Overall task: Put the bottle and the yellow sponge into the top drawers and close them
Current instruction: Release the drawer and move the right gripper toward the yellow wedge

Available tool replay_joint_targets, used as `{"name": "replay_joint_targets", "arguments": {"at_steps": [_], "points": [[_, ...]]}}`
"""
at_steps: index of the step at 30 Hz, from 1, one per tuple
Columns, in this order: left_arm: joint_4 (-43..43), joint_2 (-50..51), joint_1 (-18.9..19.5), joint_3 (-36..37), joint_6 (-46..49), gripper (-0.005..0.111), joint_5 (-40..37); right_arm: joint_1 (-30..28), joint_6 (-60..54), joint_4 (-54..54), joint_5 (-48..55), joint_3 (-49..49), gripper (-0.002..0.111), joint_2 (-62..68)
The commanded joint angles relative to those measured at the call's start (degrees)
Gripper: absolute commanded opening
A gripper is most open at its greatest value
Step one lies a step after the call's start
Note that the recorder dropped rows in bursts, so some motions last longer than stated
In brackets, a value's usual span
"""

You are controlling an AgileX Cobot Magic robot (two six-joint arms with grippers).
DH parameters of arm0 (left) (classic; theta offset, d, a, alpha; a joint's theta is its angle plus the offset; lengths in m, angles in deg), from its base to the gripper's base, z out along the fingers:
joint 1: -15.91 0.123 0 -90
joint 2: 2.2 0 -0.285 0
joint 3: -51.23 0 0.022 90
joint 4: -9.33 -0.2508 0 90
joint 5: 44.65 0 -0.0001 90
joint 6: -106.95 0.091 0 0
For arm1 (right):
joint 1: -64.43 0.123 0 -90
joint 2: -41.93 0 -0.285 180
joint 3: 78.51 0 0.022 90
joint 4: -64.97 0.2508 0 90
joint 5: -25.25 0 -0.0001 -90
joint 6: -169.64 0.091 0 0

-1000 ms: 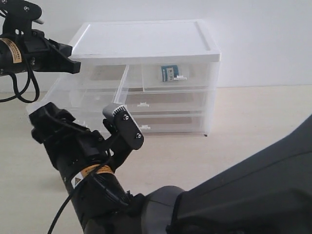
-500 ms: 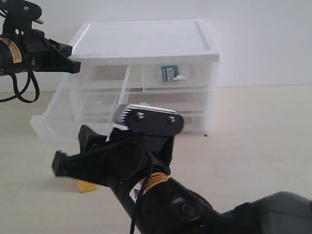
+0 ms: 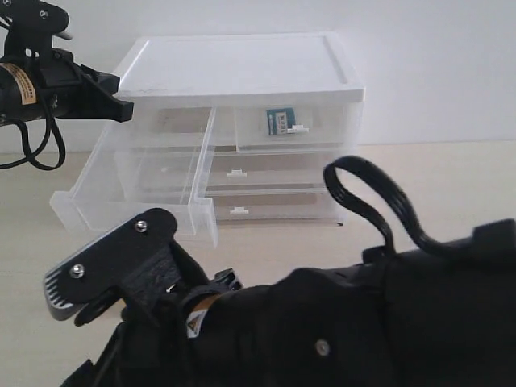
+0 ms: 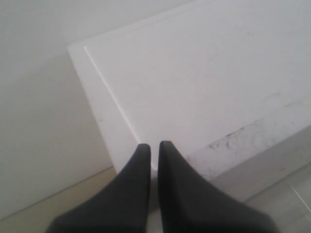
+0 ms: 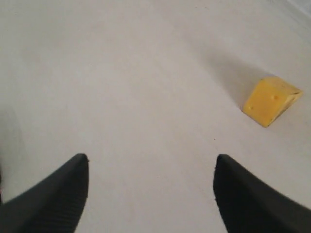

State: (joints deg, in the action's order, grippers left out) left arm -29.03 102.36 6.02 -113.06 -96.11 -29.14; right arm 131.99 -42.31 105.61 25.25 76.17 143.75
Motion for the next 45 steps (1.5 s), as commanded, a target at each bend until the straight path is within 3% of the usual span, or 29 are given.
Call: {"name": "replay_joint_targets", "arguments": {"at_steps": [1,13,18,22,26,28,31,33,34,36,37,42,45], "points": [[0.1,0.5,0.1,0.1,0.8,0.004,-2.0,-0.4,-1.0,-0.8,4.6,5.7,0.069,4.4],[0.1,-0.7,0.1,0.1,0.8,0.004,-2.2,-2.5,4.4,-1.1,6.2,17.7,0.069,15.2],[0.1,-1.0,0.1,0.1,0.8,0.004,-2.0,-6.1,10.7,-8.6,21.8,17.7,0.069,13.8],[0.1,-1.0,0.1,0.1,0.8,0.004,-1.7,-7.1,35.0,-36.8,35.6,17.7,0.067,12.5],[0.1,-1.0,0.1,0.1,0.8,0.004,-2.0,-5.5,61.2,-67.5,48.0,16.8,0.050,11.7],[0.1,-1.1,0.1,0.1,0.8,0.004,-2.1,-4.3,70.1,-77.9,44.7,13.7,0.046,10.2],[0.1,-1.1,0.1,0.1,0.8,0.004,-2.1,-2.7,85.3,-90.0,28.8,7.9,0.046,7.4],[0.1,-1.1,0.1,0.1,0.8,0.004,-2.1,-2.4,104.9,-103.0,20.5,4.8,0.046,6.4],[0.1,-1.1,0.1,0.1,0.8,0.004,-2.1,-2.4,118.0,-115.8,17.7,3.5,0.046,6.6],[0.1,-1.1,0.1,0.1,0.8,0.004,-2.1,-2.2,144.0,-136.1,19.1,1.9,0.046,8.0],[0.1,-1.1,0.1,0.1,0.8,0.004,-2.1,-1.7,152.0,-140.6,21.7,1.1,0.046,9.0],[0.1,-1.1,0.1,0.1,0.8,0.004,-1.6,6.5,152.0,-140.6,32.2,3.8,0.046,13.4],[0.1,-1.1,0.1,0.1,0.8,0.004,-1.6,7.1,151.4,-140.6,31.8,4.8,0.046,11.9]]}}
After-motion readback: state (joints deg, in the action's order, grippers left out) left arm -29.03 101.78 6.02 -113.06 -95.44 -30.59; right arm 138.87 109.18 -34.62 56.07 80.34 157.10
